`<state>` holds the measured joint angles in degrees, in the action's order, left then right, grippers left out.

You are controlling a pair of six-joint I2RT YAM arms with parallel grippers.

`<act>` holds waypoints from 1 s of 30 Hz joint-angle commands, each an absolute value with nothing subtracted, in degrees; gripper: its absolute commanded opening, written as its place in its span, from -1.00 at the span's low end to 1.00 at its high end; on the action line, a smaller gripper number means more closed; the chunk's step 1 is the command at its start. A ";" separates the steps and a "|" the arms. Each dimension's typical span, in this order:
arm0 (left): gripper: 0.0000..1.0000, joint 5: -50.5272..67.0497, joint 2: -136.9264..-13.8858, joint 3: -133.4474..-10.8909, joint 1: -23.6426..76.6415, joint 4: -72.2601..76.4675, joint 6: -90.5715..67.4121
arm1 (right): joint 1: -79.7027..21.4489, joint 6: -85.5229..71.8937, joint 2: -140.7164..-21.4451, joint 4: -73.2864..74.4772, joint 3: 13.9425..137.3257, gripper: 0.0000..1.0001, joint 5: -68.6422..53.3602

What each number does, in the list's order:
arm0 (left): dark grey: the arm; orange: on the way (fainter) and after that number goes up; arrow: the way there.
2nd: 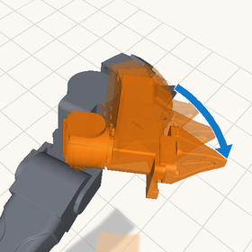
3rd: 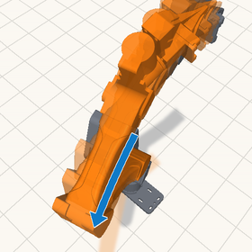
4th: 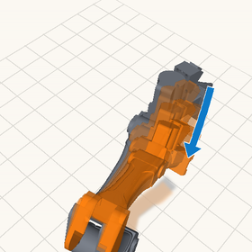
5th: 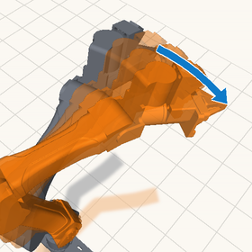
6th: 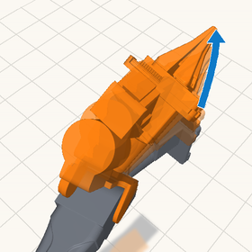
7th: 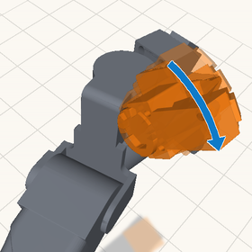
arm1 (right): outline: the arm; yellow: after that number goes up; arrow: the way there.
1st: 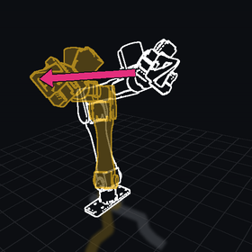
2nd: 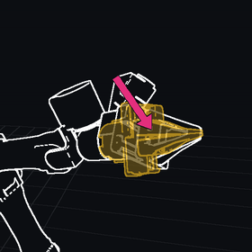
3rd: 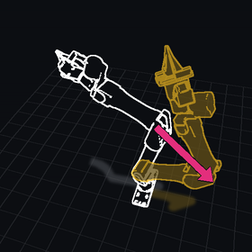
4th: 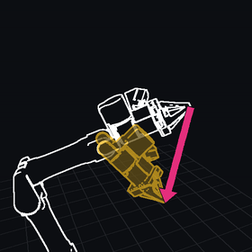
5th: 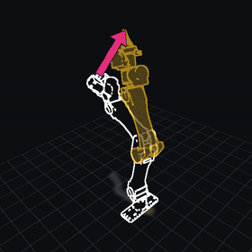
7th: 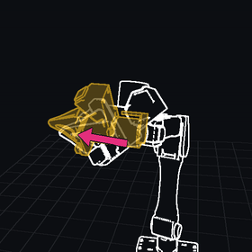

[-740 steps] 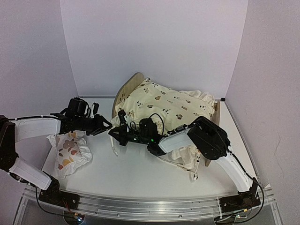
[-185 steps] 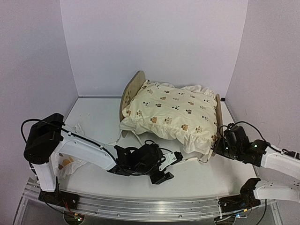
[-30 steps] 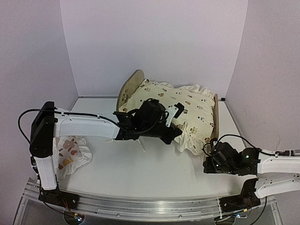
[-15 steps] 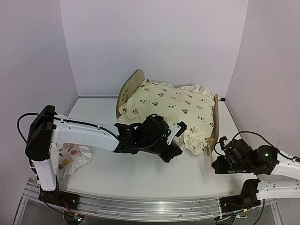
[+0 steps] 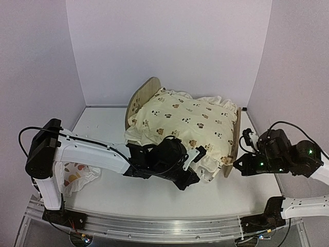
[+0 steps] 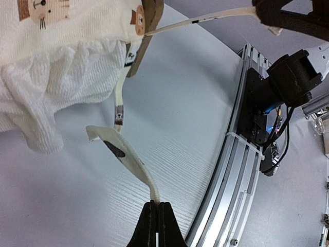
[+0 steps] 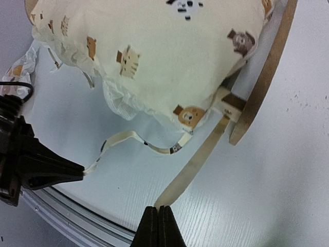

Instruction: Set up the pet bed

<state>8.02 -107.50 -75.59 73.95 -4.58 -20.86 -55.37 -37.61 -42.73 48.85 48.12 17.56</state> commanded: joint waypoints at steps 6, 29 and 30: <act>-1.00 5.21 -108.10 -81.00 73.78 -4.82 -18.41 | -55.90 -31.56 -43.99 49.22 59.23 -1.00 14.36; -1.00 8.37 -130.61 -111.93 63.90 -5.10 -4.41 | -55.90 -36.93 -53.07 35.24 41.27 -1.00 -1.24; -1.00 8.81 -131.75 -113.46 63.46 -5.17 -3.72 | -55.90 -36.98 -53.37 34.54 40.76 -1.00 -1.67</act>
